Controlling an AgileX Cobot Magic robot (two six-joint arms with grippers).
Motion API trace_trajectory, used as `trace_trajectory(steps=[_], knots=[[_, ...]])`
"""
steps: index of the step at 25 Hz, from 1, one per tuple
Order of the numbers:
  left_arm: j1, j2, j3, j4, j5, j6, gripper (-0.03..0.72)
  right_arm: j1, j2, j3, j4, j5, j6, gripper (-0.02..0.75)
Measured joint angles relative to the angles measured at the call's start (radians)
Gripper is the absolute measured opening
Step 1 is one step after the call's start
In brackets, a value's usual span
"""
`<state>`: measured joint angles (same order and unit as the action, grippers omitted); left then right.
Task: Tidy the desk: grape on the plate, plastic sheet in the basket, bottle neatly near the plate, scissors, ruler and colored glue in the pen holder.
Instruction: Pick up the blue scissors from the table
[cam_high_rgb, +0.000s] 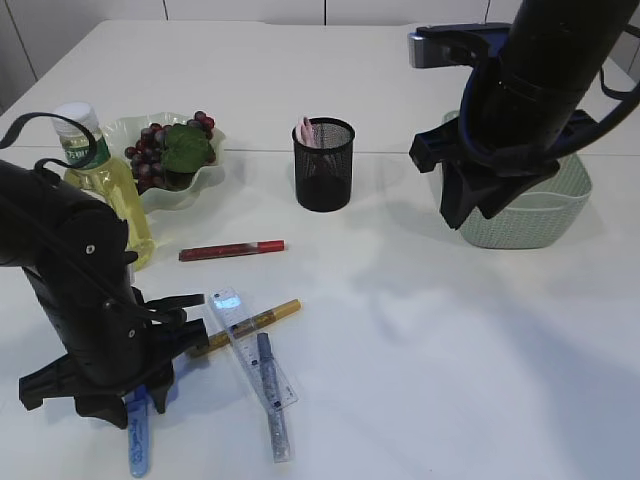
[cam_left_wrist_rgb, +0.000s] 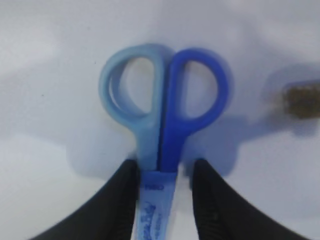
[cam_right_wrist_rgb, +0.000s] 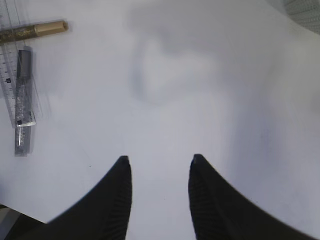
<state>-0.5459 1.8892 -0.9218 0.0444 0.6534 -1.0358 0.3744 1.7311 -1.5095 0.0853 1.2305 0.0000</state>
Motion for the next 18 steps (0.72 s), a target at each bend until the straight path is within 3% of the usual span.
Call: trace_trajectory(steps=[10,18], knots=[[0.0,0.002,0.0,0.035,0.0,0.022,0.178,0.0,0.0,0.0,0.0,0.0,0.0,0.313],[0.0,0.002,0.0,0.04,0.0,0.151,0.167,0.0,0.0,0.0,0.0,0.0,0.0,0.313]])
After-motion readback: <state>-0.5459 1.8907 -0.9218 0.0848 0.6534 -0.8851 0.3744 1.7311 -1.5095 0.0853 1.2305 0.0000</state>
